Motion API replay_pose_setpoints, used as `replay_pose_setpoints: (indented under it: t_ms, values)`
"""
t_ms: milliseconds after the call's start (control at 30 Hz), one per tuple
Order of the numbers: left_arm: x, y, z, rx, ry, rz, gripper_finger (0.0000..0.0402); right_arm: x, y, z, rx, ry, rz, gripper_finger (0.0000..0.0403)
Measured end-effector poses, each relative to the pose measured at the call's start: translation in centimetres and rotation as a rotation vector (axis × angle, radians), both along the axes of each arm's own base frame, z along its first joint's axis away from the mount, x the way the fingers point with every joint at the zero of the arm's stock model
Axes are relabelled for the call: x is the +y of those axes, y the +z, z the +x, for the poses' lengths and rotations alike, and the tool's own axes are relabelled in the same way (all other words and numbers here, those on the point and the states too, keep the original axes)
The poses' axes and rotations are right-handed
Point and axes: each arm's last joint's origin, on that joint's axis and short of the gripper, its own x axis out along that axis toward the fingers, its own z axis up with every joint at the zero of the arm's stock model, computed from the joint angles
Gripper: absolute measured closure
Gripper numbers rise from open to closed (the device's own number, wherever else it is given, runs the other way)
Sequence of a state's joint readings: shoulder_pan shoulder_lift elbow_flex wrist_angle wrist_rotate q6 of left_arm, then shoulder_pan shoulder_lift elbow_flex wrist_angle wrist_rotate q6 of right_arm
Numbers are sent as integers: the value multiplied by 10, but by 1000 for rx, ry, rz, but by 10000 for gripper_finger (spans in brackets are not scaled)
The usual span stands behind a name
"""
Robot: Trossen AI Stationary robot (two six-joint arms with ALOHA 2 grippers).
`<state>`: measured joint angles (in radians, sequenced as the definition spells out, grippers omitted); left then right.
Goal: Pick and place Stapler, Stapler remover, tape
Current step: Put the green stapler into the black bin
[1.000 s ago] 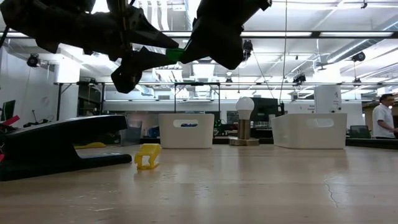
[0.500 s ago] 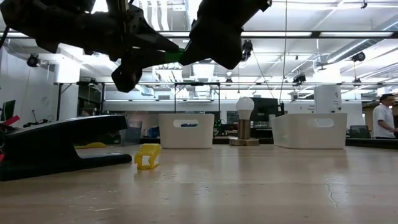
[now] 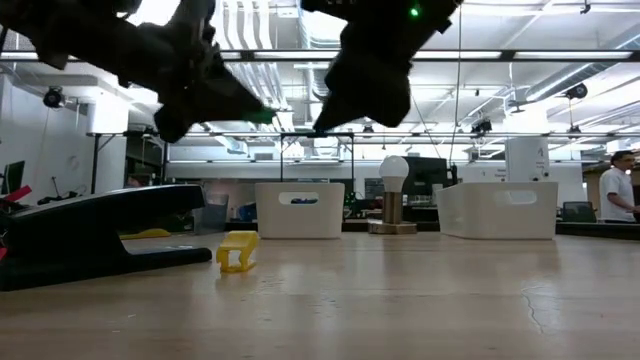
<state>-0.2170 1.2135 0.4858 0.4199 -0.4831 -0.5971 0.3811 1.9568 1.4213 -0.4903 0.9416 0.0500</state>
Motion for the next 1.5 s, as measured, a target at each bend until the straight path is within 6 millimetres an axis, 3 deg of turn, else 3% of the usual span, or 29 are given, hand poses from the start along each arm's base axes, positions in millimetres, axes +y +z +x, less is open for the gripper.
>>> replay_pose_setpoints:
  t_ms: [433, 633, 933, 1067, 1233, 1367, 1500]
  values:
    - [34, 13, -60, 236, 593, 314, 316, -2, -15, -8, 9, -35, 105, 179]
    - [60, 12, -72, 300, 761, 307, 299, -3, -15, -8, 19, -31, 98, 177]
    - [108, 6, -81, 427, 862, 209, 343, -6, -16, -8, 30, -33, 94, 177]
    - [119, 5, -84, 441, 807, 140, 362, -7, -17, -8, 35, -33, 93, 177]
    - [110, 1, -76, 438, 462, 0, 368, -8, -22, -11, 47, -38, 92, 177]
    - [98, -3, -74, 460, 309, -85, 348, -9, -27, -14, 55, -46, 94, 177]
    - [83, -9, -76, 540, 246, -109, 304, -9, -30, -15, 63, -46, 91, 177]
